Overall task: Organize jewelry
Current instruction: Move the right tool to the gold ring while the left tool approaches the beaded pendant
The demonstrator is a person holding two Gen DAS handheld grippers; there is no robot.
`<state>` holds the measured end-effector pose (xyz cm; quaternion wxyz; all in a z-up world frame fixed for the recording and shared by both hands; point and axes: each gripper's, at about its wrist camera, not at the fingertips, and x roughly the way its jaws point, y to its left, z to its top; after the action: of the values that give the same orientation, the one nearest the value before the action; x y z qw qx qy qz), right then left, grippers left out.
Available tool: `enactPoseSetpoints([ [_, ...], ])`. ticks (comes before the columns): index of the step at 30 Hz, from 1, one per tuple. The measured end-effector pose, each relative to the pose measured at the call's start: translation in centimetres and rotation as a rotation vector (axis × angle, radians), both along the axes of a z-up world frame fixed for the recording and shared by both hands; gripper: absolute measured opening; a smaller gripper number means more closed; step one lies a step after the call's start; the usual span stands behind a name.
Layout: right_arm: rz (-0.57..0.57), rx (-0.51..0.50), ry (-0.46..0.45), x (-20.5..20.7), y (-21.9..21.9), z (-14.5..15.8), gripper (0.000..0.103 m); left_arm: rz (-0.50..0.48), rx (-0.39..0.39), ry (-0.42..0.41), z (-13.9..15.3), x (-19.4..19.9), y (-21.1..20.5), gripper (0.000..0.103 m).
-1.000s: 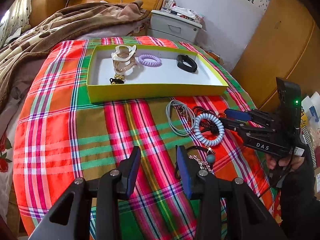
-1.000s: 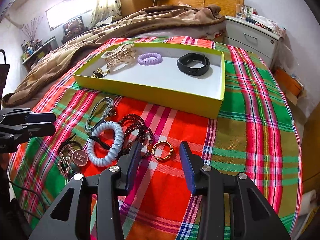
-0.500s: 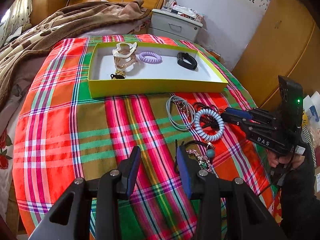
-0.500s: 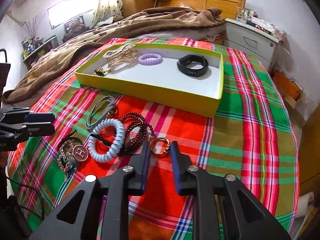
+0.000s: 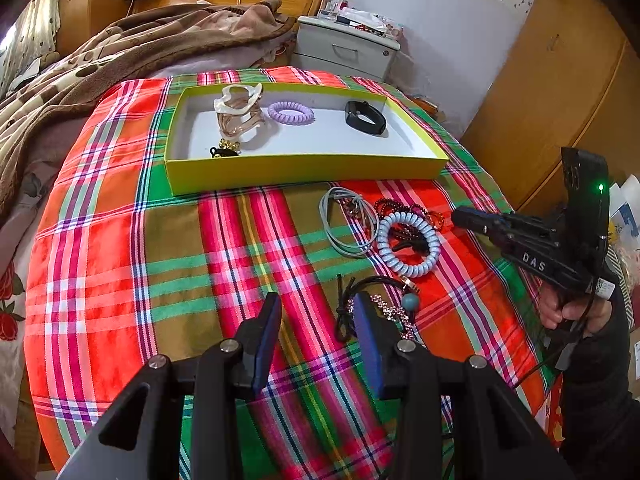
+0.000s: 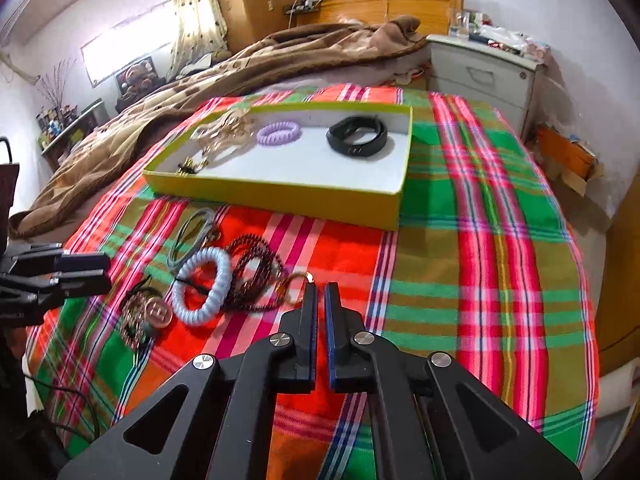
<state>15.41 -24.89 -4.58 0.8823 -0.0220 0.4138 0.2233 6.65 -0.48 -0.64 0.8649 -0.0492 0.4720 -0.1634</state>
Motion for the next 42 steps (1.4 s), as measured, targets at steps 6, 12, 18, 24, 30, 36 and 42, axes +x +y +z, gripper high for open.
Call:
enactPoseSetpoints([
  [6,0.043,-0.018,0.021,0.8,1.4,-0.4,0.019,-0.001,-0.001,0.001,0.0,-0.1,0.0,0.039],
  [12,0.108,-0.099,0.018,0.2,2.7,-0.8,0.037,-0.002,-0.008,0.007,-0.2,0.2,0.1,0.039],
  [18,0.103,-0.111,0.012,0.2,2.9,-0.9,0.037,-0.007,-0.010,0.015,-0.3,0.4,-0.2,0.039],
  [24,0.101,-0.118,0.007,-0.5,2.7,-0.9,0.022,-0.009,-0.007,-0.004,0.3,0.5,-0.3,0.039],
  [30,0.079,-0.091,-0.007,-0.8,2.1,-0.5,0.022,-0.020,0.004,-0.023,1.0,0.8,-1.0,0.039],
  [36,0.035,0.017,0.009,-0.7,0.1,0.0,0.022,-0.080,0.002,-0.049,2.0,1.4,-2.8,0.039],
  [42,-0.049,0.083,-0.016,-1.2,-2.0,0.8,0.022,-0.171,0.003,-0.035,1.7,2.2,-5.9,0.048],
])
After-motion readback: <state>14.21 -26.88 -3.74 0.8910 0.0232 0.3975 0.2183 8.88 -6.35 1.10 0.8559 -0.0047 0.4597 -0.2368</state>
